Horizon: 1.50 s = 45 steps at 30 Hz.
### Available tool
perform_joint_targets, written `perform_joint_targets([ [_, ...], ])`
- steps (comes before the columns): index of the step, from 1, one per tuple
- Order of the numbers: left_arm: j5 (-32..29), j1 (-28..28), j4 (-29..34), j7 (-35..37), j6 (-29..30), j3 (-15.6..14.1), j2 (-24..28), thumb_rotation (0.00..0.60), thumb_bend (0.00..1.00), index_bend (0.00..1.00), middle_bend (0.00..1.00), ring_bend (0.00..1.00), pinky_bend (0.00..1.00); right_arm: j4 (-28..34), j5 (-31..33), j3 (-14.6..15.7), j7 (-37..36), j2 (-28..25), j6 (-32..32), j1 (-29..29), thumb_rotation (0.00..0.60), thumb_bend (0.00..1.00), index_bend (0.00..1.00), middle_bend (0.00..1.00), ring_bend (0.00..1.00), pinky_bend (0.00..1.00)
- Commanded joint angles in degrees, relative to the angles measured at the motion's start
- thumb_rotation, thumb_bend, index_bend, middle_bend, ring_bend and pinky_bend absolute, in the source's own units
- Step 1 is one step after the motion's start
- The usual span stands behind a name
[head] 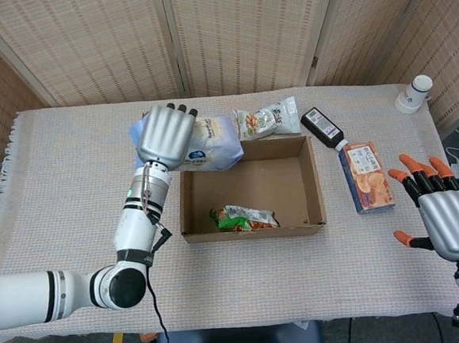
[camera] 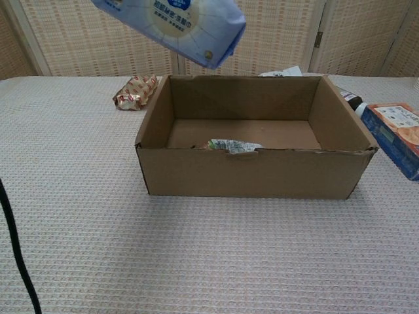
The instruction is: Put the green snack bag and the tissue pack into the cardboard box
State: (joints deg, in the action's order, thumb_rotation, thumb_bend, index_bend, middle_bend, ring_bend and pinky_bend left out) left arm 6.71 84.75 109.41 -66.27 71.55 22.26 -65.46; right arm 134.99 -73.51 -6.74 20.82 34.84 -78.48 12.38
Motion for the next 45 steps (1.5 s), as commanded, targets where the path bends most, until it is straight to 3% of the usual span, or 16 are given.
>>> perform_joint_targets([
  [1, -2.17, 4.24, 0.06, -0.21, 2.42, 2.53, -5.22, 0.600, 0.48, 0.81, 0.86, 0.75, 0.82, 0.00, -0.03, 0.15, -0.13, -0.19, 0.27, -0.02, 0.600, 0.04, 0.17, 0.00, 0.00, 0.00],
  [6, -1.02, 7.54, -3.21, 1.11, 4.30, 3.13, -12.61, 0.600, 0.48, 0.81, 0.86, 0.75, 0.82, 0.00, -0.58, 0.24, -0.98, -0.81, -0.17, -0.49, 0.600, 0.04, 0.17, 0.00, 0.00, 0.00],
  [11, 3.35, 7.35, -7.77, 4.82, 5.93, 1.09, -19.46, 0.600, 0.48, 0.78, 0.82, 0.71, 0.79, 0.00, -1.30, 0.33, -2.41, -1.95, -1.12, -1.35, 0.600, 0.04, 0.17, 0.00, 0.00, 0.00],
  [12, 3.75, 7.01, -8.37, 5.13, 5.59, 0.48, -20.13, 0.600, 0.47, 0.74, 0.77, 0.66, 0.75, 0.00, -1.35, 0.33, -2.72, -2.16, -1.26, -1.48, 0.600, 0.04, 0.17, 0.00, 0.00, 0.00],
  [13, 3.78, 6.50, -8.88, 5.32, 4.48, -0.17, -20.47, 0.600, 0.43, 0.63, 0.64, 0.54, 0.66, 0.00, -1.44, 0.31, -3.09, -2.45, -1.47, -1.66, 0.600, 0.04, 0.17, 0.00, 0.00, 0.00],
  [16, 3.13, 5.15, -9.92, 5.52, 1.78, -1.10, -19.99, 0.600, 0.28, 0.17, 0.17, 0.12, 0.26, 0.00, -1.58, 0.27, -3.61, -2.91, -1.88, -1.97, 0.600, 0.04, 0.17, 0.00, 0.00, 0.00],
  [18, 4.11, 4.28, -10.78, 6.23, 1.39, -1.58, -19.82, 0.600, 0.24, 0.01, 0.02, 0.00, 0.11, 0.00, -1.55, 0.30, -3.79, -3.01, -1.81, -2.03, 0.600, 0.04, 0.17, 0.00, 0.00, 0.00],
  [27, 9.24, -0.24, -10.32, 10.00, 2.06, -1.95, -16.82, 0.600, 0.20, 0.00, 0.00, 0.00, 0.01, 0.00, -0.65, 0.40, -1.91, -2.12, -0.35, -1.25, 0.600, 0.04, 0.18, 0.00, 0.00, 0.00],
  [35, 8.23, -3.92, -4.18, 7.06, 3.98, -2.89, -8.14, 0.600, 0.20, 0.00, 0.00, 0.00, 0.01, 0.00, -0.16, 0.27, -0.93, -1.33, -0.06, -0.82, 0.600, 0.04, 0.18, 0.00, 0.00, 0.00],
  [40, 11.29, -12.59, 4.30, 7.81, 6.82, -8.07, 4.36, 0.600, 0.20, 0.00, 0.00, 0.00, 0.01, 0.00, -0.48, 0.56, -0.66, -0.87, 0.51, -0.69, 0.600, 0.04, 0.18, 0.00, 0.00, 0.00],
  [45, 18.53, -21.12, 7.43, 14.25, 6.04, -12.82, 11.37, 0.600, 0.20, 0.00, 0.00, 0.00, 0.01, 0.00, -0.82, 0.81, -0.05, -0.40, 0.93, -0.55, 0.600, 0.04, 0.18, 0.00, 0.00, 0.00],
])
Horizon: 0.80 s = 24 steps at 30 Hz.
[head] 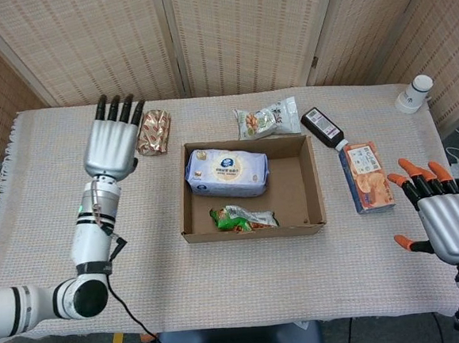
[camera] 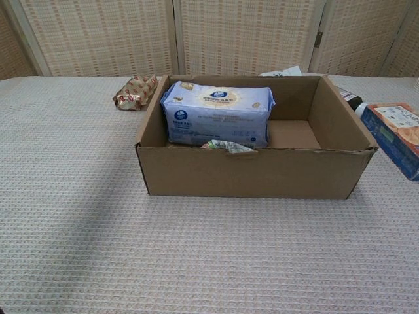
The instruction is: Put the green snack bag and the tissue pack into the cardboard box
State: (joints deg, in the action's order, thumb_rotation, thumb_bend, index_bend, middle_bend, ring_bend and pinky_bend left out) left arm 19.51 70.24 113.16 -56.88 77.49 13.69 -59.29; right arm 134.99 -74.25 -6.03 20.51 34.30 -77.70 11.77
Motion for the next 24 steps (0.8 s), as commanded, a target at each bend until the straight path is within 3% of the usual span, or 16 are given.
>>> perform_joint_targets([
  [1, 8.42, -8.78, 4.14, 6.58, 0.11, -5.63, 6.39, 0.600, 0.20, 0.00, 0.00, 0.00, 0.01, 0.00, -0.05, 0.16, 0.57, 0.33, 0.30, 0.14, 0.600, 0.04, 0.18, 0.00, 0.00, 0.00],
  [6, 21.64, -16.84, 4.30, 12.92, 1.22, -11.04, 8.60, 0.600, 0.20, 0.00, 0.00, 0.00, 0.01, 0.00, 0.72, 0.44, 2.12, 1.30, 1.06, 0.59, 0.600, 0.04, 0.17, 0.00, 0.00, 0.00],
  [13, 39.01, -28.96, 6.35, 18.36, 8.62, -18.18, 9.03, 0.600, 0.20, 0.00, 0.00, 0.00, 0.02, 0.00, 0.04, 0.93, 2.89, 1.99, 0.82, 0.34, 0.600, 0.04, 0.17, 0.00, 0.00, 0.00],
  [18, 45.04, -36.93, 5.57, 18.95, 13.12, -22.47, 7.52, 0.600, 0.20, 0.00, 0.00, 0.00, 0.02, 0.00, -0.62, 1.22, 2.71, 1.83, 0.31, -0.13, 0.600, 0.04, 0.17, 0.00, 0.00, 0.00],
  [24, 43.73, -43.04, 3.45, 25.79, 13.17, -21.95, 6.79, 0.600, 0.20, 0.00, 0.00, 0.00, 0.02, 0.00, -2.81, 1.65, 2.05, 1.96, 0.24, -0.51, 0.600, 0.04, 0.17, 0.00, 0.00, 0.00],
])
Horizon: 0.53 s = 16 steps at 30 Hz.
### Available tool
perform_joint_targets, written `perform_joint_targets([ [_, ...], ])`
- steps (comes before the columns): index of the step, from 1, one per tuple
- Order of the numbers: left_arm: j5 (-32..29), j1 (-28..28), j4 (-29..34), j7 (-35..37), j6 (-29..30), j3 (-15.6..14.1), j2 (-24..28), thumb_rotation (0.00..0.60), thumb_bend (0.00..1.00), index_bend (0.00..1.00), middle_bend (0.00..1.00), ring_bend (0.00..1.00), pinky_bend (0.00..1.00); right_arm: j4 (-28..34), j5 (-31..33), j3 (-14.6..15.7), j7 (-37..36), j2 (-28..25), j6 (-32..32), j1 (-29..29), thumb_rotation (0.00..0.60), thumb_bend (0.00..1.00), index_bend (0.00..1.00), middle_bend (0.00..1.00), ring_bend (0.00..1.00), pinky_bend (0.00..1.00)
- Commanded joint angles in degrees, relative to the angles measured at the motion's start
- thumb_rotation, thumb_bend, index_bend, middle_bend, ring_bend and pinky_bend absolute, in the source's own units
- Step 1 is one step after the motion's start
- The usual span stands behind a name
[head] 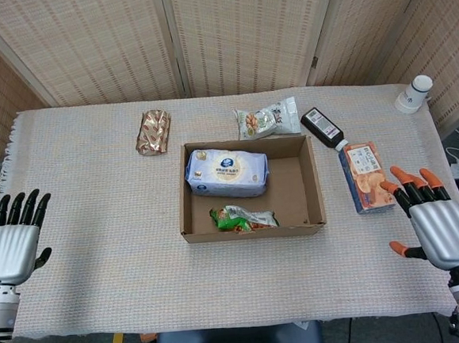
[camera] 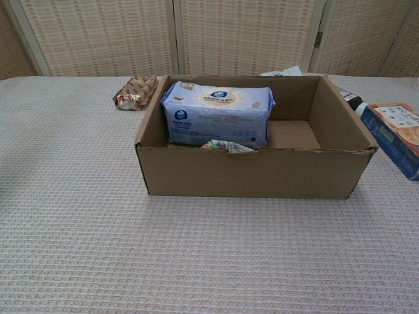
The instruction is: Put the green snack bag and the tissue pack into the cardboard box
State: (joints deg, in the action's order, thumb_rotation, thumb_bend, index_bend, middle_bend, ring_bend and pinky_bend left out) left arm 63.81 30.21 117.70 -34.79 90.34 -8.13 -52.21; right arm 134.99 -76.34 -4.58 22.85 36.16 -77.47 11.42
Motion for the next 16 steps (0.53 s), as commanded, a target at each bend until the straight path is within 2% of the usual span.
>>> perform_joint_targets([
  [1, 0.05, -3.60, -1.34, 4.04, 0.45, -0.14, -0.21, 0.600, 0.20, 0.00, 0.00, 0.00, 0.02, 0.00, -1.03, 0.31, -0.38, 0.10, 0.08, -0.22, 0.600, 0.04, 0.17, 0.00, 0.00, 0.00],
  [10, 7.33, -10.54, -2.20, 12.16, 3.54, 0.50, -1.11, 0.600, 0.20, 0.00, 0.00, 0.00, 0.03, 0.00, -2.39, 1.17, 0.74, 0.94, 1.12, -0.27, 0.600, 0.04, 0.17, 0.00, 0.00, 0.00],
  [16, 8.76, -12.08, -4.53, 12.69, 1.31, 1.31, -1.97, 0.600, 0.20, 0.00, 0.00, 0.00, 0.03, 0.00, -1.94, 1.40, 2.62, 2.13, 1.49, -0.05, 0.600, 0.04, 0.17, 0.00, 0.00, 0.00],
])
